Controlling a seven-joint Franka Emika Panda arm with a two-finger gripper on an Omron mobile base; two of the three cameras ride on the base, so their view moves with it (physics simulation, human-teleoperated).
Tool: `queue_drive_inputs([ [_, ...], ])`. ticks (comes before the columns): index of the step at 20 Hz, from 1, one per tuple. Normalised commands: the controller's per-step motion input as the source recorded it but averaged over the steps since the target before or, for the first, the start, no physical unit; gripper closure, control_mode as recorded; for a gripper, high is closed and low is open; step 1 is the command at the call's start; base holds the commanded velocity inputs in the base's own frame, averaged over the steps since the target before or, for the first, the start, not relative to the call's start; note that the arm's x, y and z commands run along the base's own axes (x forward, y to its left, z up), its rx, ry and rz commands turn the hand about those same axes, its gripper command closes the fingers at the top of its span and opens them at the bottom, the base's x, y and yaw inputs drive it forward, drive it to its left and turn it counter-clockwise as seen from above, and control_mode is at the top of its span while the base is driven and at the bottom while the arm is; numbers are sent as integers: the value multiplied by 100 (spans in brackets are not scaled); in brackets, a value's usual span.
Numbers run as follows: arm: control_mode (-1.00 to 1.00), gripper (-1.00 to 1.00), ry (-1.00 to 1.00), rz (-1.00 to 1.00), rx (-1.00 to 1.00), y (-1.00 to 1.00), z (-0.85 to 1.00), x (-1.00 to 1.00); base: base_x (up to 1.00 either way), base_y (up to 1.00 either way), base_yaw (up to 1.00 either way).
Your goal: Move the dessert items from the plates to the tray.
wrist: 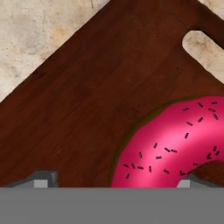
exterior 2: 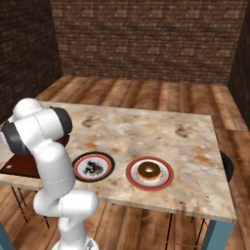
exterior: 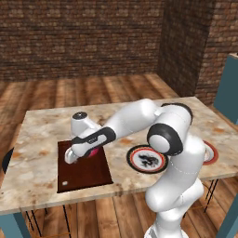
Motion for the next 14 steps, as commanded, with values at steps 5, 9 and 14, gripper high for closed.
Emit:
queue_drive_inputs([
  [5, -100, -100, 10, 0, -24, -2, 0, 1, 0, 0, 0],
  [9, -100, -100, 3, 0, -20, 0, 17, 1, 0, 0, 0],
  [14, -100, -100, 0, 5, -7, 1, 54, 0, 0, 0, 0],
])
